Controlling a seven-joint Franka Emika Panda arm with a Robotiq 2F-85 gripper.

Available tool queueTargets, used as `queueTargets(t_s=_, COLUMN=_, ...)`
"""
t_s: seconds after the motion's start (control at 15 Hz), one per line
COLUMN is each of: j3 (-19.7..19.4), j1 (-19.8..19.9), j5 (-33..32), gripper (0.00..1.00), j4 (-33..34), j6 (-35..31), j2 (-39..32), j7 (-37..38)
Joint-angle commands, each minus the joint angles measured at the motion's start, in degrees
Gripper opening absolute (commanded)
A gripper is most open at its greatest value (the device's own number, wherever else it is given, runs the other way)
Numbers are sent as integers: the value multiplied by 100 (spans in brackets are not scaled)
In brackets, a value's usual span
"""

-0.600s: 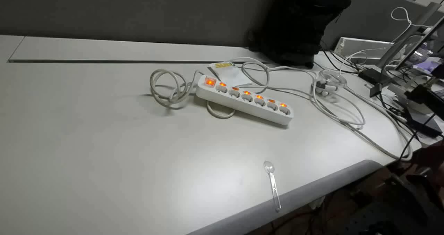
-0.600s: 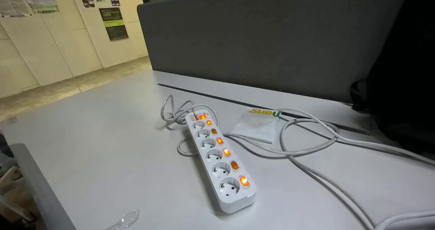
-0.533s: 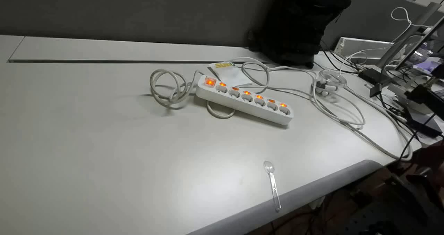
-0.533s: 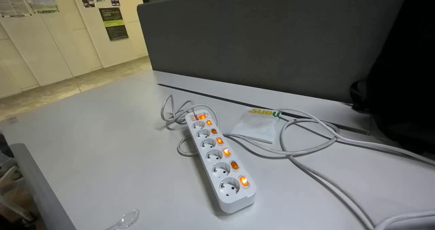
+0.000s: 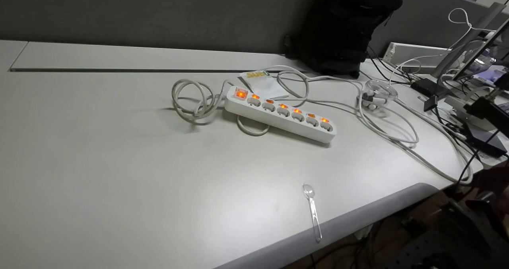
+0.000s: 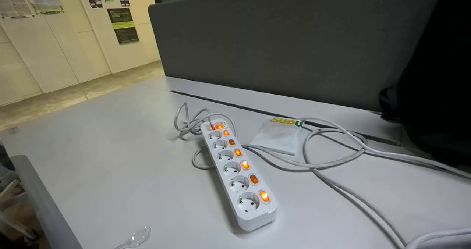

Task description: Turn on the second switch from the right of the adapter

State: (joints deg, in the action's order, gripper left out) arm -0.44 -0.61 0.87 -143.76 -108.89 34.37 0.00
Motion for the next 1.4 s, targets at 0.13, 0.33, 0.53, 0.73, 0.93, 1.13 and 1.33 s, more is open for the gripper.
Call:
queueTargets(t_s=0.13, j3=14, j1=18, j5=7, gripper=100, j4=11, j6=14, j2=-2, j7=-9)
queueTargets(t_s=0.33, j3=14, j1=17, j5=7, gripper=100, j4=11, j6=14, j2=-2, j7=-10)
queueTargets(t_s=0.53, j3=14, j1=17, j5=7, gripper=100, j4=11, j6=14, j2=-2, j7=-10)
queueTargets(t_s=0.73, j3=14, j1=17, j5=7, gripper=100, j4=11, j6=14, j2=-2, j7=-10)
queueTargets(t_s=0.93, j3=14, j1=17, j5=7, gripper=100, j4=11, j6=14, j2=-2, j7=-10)
queueTargets(t_s=1.13, j3=29, j1=19, j5=-4, gripper=100, j4=-6, j6=-109, j2=-28, j7=7)
queueTargets(t_s=1.33, j3=28, j1=90, j5=-16, gripper=100, j4=-31, j6=-884, j2=-312, j7=137)
